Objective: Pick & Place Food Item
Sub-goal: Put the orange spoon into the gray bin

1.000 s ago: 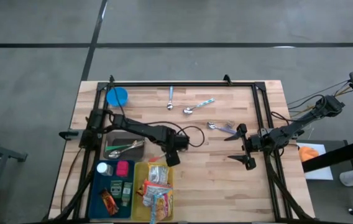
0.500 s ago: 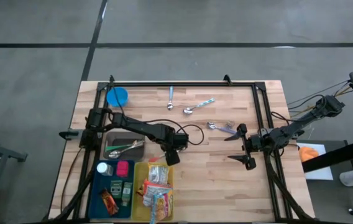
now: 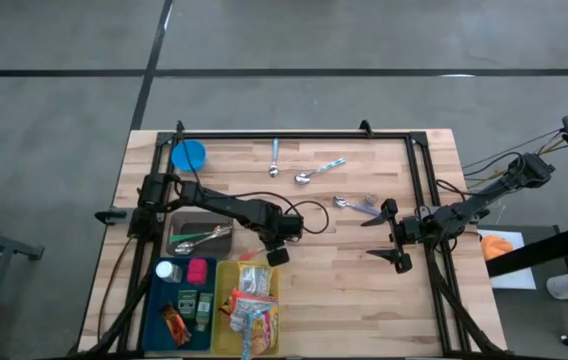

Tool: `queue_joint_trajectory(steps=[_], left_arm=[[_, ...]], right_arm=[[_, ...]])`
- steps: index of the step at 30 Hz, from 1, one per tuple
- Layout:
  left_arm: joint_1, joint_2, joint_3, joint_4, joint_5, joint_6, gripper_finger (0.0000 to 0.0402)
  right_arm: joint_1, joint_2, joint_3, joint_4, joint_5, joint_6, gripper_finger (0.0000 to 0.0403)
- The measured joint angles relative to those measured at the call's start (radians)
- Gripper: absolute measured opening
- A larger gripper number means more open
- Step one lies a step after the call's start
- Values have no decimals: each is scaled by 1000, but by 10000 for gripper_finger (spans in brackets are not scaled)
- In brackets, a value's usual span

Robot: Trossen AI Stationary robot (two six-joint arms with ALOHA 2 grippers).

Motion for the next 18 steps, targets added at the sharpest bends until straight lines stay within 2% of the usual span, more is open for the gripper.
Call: queue_joint_trajectory(steps=[7, 18], left_arm=[[0, 0, 0, 5, -17, -1, 8], [0, 0, -1, 7, -23, -4, 6]], right_arm=[[0, 0, 0, 0, 0, 0, 338], [0, 0, 0, 0, 0, 0, 338]])
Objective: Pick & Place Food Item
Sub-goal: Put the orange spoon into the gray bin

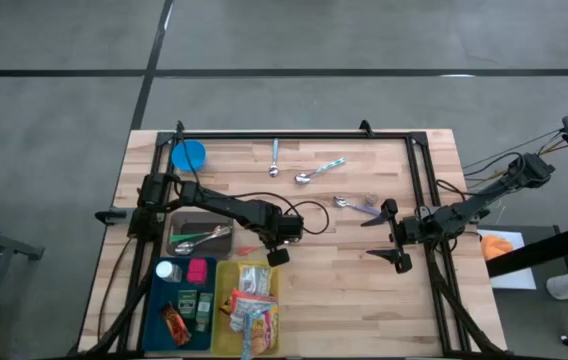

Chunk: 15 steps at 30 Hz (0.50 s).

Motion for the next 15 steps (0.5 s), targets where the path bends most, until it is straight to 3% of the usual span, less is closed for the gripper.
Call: queue_joint_trajectory(steps=[10, 15], left_arm=[[0, -14, -2, 0, -5, 1, 6], [4, -36, -5, -29, -61, 4, 6]], right_arm=[[0, 0, 0, 0, 0, 0, 338], [0, 0, 0, 0, 0, 0, 338]])
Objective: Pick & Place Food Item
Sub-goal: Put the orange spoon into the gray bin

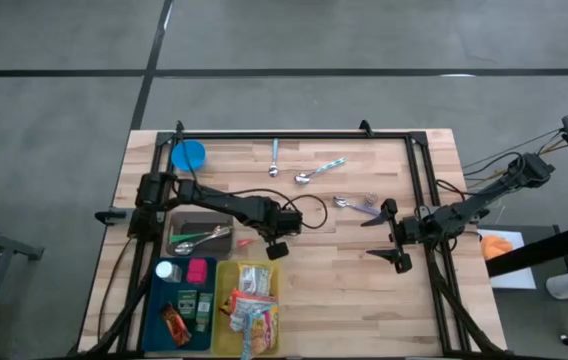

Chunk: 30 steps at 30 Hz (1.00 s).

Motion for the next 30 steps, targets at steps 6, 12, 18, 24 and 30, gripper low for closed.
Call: queue_joint_trajectory(steps=[6, 12, 18, 24, 30], left_arm=[[6, -16, 0, -28, 5, 16, 6], [18, -51, 2, -60, -1, 15, 6], [27, -132, 3, -120, -42, 1, 6], [27, -245, 4, -198, -100, -12, 6], [33, -352, 4, -291, -128, -31, 6]], right_arm=[[0, 0, 0, 1, 0, 0, 338], [0, 0, 0, 2, 0, 0, 338], [0, 0, 0, 1, 0, 0, 338], [0, 0, 0, 1, 0, 0, 338], [0, 0, 0, 2, 0, 0, 338]])
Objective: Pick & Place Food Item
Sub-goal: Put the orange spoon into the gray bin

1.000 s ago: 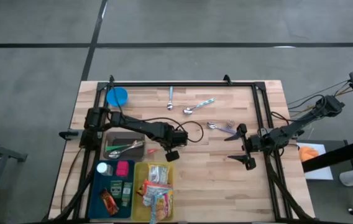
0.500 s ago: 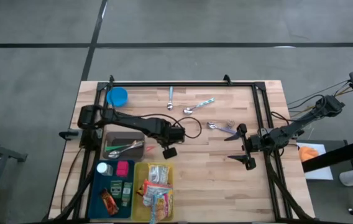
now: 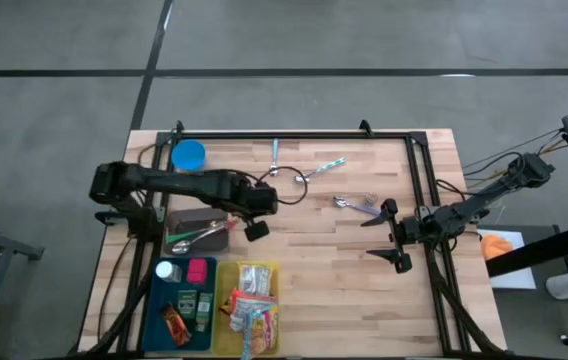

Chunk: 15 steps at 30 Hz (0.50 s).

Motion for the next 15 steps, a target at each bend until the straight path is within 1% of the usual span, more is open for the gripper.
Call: queue_joint_trajectory(steps=[5, 11, 15], left_arm=[[0, -48, 0, -27, -21, 0, 5], [0, -47, 0, -28, -28, 0, 5], [0, -46, 0, 25, -29, 0, 5]], right_arm=[[0, 0, 0, 0, 0, 0, 338], [0, 0, 0, 0, 0, 0, 338], [0, 0, 0, 0, 0, 0, 338]])
